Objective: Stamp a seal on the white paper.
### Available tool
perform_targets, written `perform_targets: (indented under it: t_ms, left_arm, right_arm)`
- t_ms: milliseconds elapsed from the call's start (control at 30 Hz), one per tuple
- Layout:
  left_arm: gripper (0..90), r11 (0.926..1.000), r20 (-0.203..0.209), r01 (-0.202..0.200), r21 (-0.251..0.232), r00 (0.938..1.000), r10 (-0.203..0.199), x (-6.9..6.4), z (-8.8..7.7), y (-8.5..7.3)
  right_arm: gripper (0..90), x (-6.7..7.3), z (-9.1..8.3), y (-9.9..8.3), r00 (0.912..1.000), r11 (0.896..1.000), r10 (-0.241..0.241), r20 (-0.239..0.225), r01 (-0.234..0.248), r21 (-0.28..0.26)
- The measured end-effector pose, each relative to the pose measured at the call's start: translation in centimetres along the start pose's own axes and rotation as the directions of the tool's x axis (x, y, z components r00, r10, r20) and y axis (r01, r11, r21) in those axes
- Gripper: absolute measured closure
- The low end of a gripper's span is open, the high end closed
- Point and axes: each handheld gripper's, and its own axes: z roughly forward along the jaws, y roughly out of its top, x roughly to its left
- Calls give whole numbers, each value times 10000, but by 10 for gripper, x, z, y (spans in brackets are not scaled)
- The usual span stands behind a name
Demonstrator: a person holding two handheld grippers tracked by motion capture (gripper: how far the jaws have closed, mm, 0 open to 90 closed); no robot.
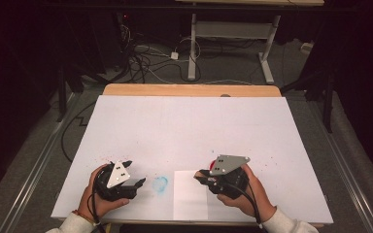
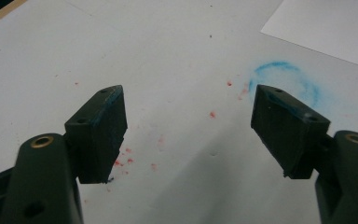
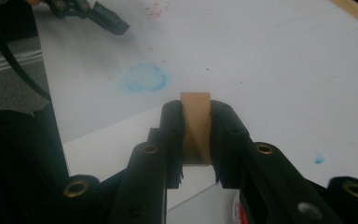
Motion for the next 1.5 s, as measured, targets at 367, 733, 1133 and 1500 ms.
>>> perform_targets:
  t_ms: [367, 733, 1133, 1500]
  left_arm:
    - [259, 10000, 59, -59, 62, 10000, 59, 0, 0, -1]
    - [259, 9999, 43, -154, -12, 9999, 154, 1, 0, -1]
    - [259, 10000, 103, -57, 47, 9999, 56, 0, 0, -1]
    - [259, 9999, 82, -94, 64, 9999, 93, 0, 0, 0]
  right_arm:
    - [759, 10, 29, -2, 9992, 9974, -329, -217, 342, 635]
    - [758, 16, 49, -10, 9980, 9887, -512, -382, 560, 1394]
    - [759, 13, 63, -20, 9978, 9792, -285, -597, 398, 1988]
    - [760, 14, 64, -23, 9985, 9814, -258, -477, 344, 1888]
